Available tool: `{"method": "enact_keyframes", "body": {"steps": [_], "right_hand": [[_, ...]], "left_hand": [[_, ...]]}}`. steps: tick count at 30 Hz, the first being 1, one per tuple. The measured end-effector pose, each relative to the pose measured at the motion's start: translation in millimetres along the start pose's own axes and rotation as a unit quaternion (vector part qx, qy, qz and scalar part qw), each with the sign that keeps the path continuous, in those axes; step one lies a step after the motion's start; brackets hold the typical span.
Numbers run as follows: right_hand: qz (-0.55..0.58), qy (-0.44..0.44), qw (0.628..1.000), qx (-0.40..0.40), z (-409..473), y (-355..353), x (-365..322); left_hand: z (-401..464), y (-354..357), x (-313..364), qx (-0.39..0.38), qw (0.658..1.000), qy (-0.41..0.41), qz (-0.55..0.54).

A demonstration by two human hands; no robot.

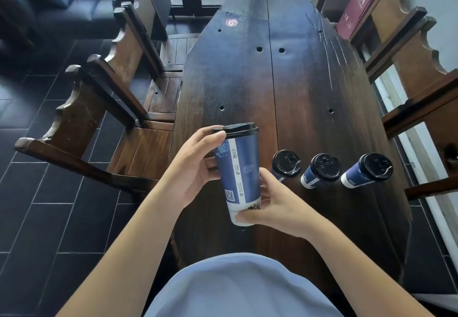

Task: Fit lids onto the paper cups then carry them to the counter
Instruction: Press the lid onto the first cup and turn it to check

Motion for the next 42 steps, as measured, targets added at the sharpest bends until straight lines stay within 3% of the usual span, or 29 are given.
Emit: {"method": "enact_keyframes", "body": {"steps": [8,16,23,32,42], "right_hand": [[0.015,-0.043,0.995,0.091,12.9,-56.4,-46.4],[-0.002,0.003,0.998,0.063,44.3,-58.9,-60.6],[0.031,0.091,0.995,0.032,79.8,-51.3,-26.1],[0.082,0.195,0.977,-0.013,131.4,-46.1,24.3],[0.018,0.168,0.985,-0.032,183.5,-59.5,48.1]], "left_hand": [[1.8,-1.2,0.3,0.002,0.999,-0.002,0.034],[9.9,-12.5,-7.0,0.011,0.999,-0.022,0.041],[28.0,-41.3,-37.5,0.013,0.986,-0.131,0.106],[62.6,-79.8,-73.3,0.026,0.967,-0.231,0.106],[98.8,-115.7,-90.1,0.013,0.961,-0.239,0.140]]}}
Point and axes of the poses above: each hand's wrist, its own z-axis towards the middle knuckle, its own y-axis out of the palm, x = y × z, the point moved 3 cm from there along z, towards the middle knuckle, and after that the axes turned 10 degrees about -x, right-handed, at the moved point
